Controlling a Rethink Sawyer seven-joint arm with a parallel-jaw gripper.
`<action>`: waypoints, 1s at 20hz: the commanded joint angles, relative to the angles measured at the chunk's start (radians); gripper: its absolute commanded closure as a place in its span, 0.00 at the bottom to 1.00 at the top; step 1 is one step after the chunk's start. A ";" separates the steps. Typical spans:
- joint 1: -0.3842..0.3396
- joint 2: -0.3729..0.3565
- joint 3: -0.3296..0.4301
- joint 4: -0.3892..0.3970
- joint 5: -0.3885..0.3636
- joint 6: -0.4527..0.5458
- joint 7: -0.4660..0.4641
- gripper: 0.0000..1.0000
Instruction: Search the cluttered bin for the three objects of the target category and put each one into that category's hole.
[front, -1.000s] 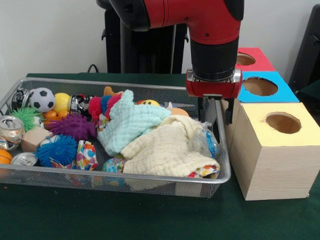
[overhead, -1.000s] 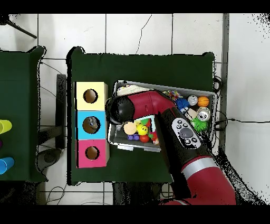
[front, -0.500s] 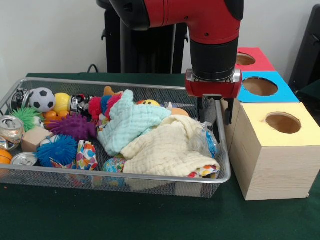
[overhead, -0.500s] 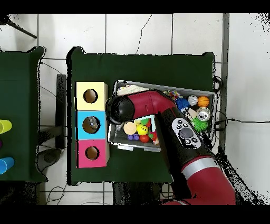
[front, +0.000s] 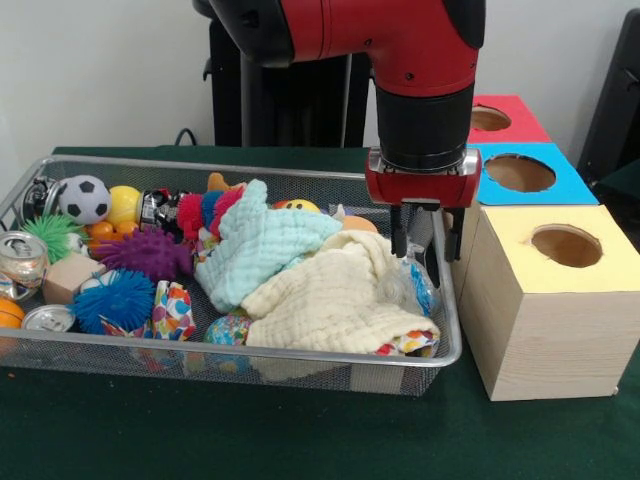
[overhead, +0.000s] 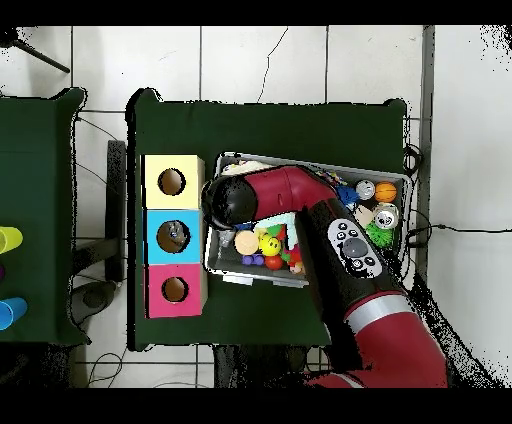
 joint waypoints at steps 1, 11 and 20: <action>0.011 0.004 -0.011 -0.058 -0.082 0.075 -0.182 0.00; -0.005 0.014 -0.012 -0.035 -0.101 0.061 -0.162 0.00; -0.017 0.022 -0.004 -0.021 -0.096 0.047 -0.166 0.00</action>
